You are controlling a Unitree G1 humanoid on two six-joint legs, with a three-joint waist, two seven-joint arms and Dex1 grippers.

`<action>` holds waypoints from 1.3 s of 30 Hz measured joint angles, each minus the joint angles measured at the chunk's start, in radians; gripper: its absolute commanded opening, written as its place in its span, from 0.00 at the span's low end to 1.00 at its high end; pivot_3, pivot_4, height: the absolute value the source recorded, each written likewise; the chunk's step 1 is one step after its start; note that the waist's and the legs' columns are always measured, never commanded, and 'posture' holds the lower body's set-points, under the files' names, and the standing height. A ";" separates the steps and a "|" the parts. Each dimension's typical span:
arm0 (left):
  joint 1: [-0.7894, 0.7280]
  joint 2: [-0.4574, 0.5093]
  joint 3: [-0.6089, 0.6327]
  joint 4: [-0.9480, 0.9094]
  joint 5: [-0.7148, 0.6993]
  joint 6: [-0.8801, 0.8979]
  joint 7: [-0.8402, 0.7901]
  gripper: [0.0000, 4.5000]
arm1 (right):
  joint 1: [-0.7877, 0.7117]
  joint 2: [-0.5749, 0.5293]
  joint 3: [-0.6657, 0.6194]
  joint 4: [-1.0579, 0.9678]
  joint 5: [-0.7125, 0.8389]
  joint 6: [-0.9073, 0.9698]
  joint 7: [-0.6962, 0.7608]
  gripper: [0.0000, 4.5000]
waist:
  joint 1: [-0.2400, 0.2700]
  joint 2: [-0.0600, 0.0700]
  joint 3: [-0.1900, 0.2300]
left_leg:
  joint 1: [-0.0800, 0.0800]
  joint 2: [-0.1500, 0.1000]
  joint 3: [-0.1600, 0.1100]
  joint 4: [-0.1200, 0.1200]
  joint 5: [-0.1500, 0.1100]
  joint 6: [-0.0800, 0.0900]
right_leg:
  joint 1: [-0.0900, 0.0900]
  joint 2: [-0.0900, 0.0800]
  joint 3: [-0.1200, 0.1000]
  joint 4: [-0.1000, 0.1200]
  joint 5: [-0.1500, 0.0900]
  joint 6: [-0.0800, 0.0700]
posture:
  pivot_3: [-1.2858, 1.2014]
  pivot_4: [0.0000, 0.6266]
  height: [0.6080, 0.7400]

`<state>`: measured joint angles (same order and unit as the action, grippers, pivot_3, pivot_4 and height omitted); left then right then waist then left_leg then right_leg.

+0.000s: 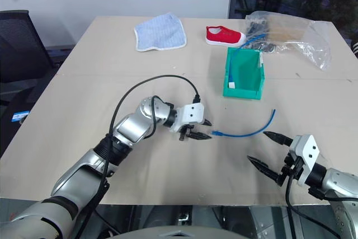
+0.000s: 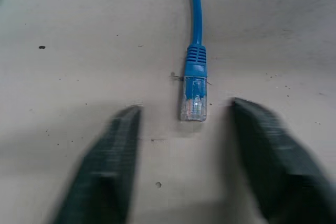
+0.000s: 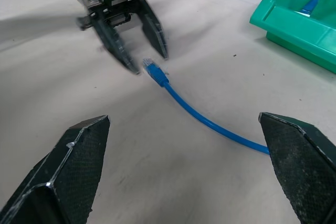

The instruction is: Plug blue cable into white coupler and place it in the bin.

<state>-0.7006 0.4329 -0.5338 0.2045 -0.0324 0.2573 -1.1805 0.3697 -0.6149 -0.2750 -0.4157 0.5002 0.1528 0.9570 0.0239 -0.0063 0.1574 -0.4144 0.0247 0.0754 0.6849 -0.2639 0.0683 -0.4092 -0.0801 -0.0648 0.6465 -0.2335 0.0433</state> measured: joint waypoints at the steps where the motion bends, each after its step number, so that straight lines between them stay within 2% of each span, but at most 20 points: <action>1: 0.005 -0.002 0.006 -0.001 -0.001 -0.002 -0.003 0.02 | 0.004 0.000 0.000 0.000 0.000 0.003 -0.004 1.00 | 0.000 0.000 0.000 | 0.000 0.000 0.000 0.000 0.000 0.000 | 0.000 0.000 0.000 0.000 0.000 0.000 | 0.52 0.24 1.00; 5: 0.018 -0.004 0.017 -0.010 -0.001 -0.004 -0.007 0.01 | 0.017 0.000 0.004 -0.010 0.019 0.048 -0.017 1.00 | -0.001 0.000 0.000 | 0.000 0.000 0.000 0.000 0.000 0.000 | 0.000 0.000 0.000 0.000 0.000 0.000 | 0.52 0.24 1.00; 9: 0.039 -0.012 0.022 -0.038 -0.030 0.041 -0.037 0.01 | 0.027 0.000 0.012 -0.068 0.108 0.167 -0.048 1.00 | -0.001 0.000 0.000 | 0.000 0.000 -0.001 0.000 0.000 0.000 | 0.000 0.000 -0.001 0.000 0.000 0.000 | 0.52 0.24 1.00; 13: 0.042 -0.063 0.104 -0.108 -0.170 0.259 -0.043 0.01 | 0.041 0.022 0.031 -0.126 0.256 0.308 -0.096 1.00 | -0.001 0.000 0.000 | -0.001 0.001 -0.002 0.001 0.000 0.000 | 0.000 -0.001 -0.001 0.000 0.000 0.000 | 0.52 0.24 1.00; 16: 0.031 -0.098 0.204 -0.202 -0.336 0.469 -0.037 0.01 | 0.008 0.078 0.055 -0.138 0.423 0.426 -0.171 1.00 | -0.007 0.000 0.000 | -0.001 0.001 -0.002 0.001 0.000 0.000 | 0.000 -0.001 0.000 0.001 0.000 0.000 | 0.52 0.24 1.00; 18: 0.028 -0.107 0.228 -0.230 -0.387 0.534 -0.032 0.01 | -0.017 0.097 0.065 -0.137 0.479 0.461 -0.206 1.00 | -0.011 0.000 0.000 | 0.000 0.001 -0.002 0.001 0.000 0.000 | 0.000 -0.001 0.000 0.001 0.000 0.000 | 0.52 0.24 1.00; 22: 0.026 -0.109 0.275 -0.278 -0.503 0.664 -0.021 0.01 | -0.158 0.175 0.064 -0.128 0.647 0.505 -0.317 1.00 | -0.012 0.000 0.000 | 0.000 0.001 -0.002 0.001 0.000 0.000 | 0.000 0.000 0.000 0.003 0.000 0.000 | 0.52 0.24 1.00; 26: 0.026 -0.101 0.294 -0.292 -0.546 0.711 -0.007 0.01 | -0.229 0.185 0.063 -0.129 0.781 0.534 -0.365 1.00 | -0.005 0.000 0.000 | -0.001 0.000 -0.004 0.001 0.000 0.000 | 0.000 -0.001 0.000 0.002 0.000 0.000 | 0.52 0.24 1.00; 27: 0.026 -0.099 0.298 -0.292 -0.556 0.720 0.000 0.00 | -0.237 0.184 0.063 -0.129 0.807 0.544 -0.373 0.87 | -0.005 0.000 0.000 | -0.001 -0.001 -0.003 0.001 0.000 0.000 | 0.000 -0.001 0.000 0.002 0.000 0.000 | 0.52 0.24 1.00; 29: 0.026 -0.099 0.298 -0.292 -0.562 0.722 0.008 0.00 | -0.244 0.177 0.064 -0.129 0.847 0.556 -0.378 0.71 | -0.006 0.000 0.000 | -0.001 -0.001 -0.003 0.001 0.000 0.001 | 0.000 -0.001 0.000 0.001 0.000 0.000 | 0.52 0.24 1.00; 34: 0.026 -0.098 0.297 -0.299 -0.602 0.724 0.003 0.00 | -0.242 0.142 0.049 -0.128 0.868 0.565 -0.393 0.14 | -0.008 0.000 0.000 | 0.000 -0.001 -0.002 0.001 -0.001 0.001 | 0.000 -0.001 0.000 0.001 0.000 0.000 | 0.52 0.24 1.00; 35: 0.026 -0.098 0.298 -0.304 -0.608 0.724 0.003 0.00 | -0.241 0.142 0.045 -0.127 0.874 0.565 -0.399 0.05 | -0.009 0.000 0.000 | 0.000 -0.001 -0.002 0.001 -0.001 0.001 | 0.000 -0.001 0.000 0.002 0.000 0.000 | 0.52 0.24 1.00; 36: 0.026 -0.098 0.298 -0.305 -0.613 0.724 0.005 0.00 | -0.240 0.142 0.044 -0.125 0.884 0.565 -0.400 0.01 | -0.009 0.000 0.000 | 0.000 -0.001 -0.002 0.001 -0.001 0.001 | 0.000 -0.001 0.001 0.002 0.000 0.000 | 0.52 0.24 1.00; 39: 0.026 -0.098 0.297 -0.305 -0.622 0.726 0.008 0.00 | -0.240 0.133 0.043 -0.125 0.888 0.565 -0.400 0.01 | -0.009 0.000 0.000 | 0.000 -0.001 -0.002 0.001 -0.001 0.001 | 0.000 -0.001 0.001 0.002 0.000 0.000 | 0.52 0.24 1.00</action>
<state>-0.6748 0.3352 -0.2371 -0.1004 -0.6539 0.9836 -1.1729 0.1302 -0.4816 -0.2317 -0.5410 1.3881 0.7178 0.5574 0.0145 -0.0065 0.1575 -0.4146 0.0240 0.0735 0.6856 -0.2645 0.0694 -0.4091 -0.0807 -0.0643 0.6483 -0.2334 0.0432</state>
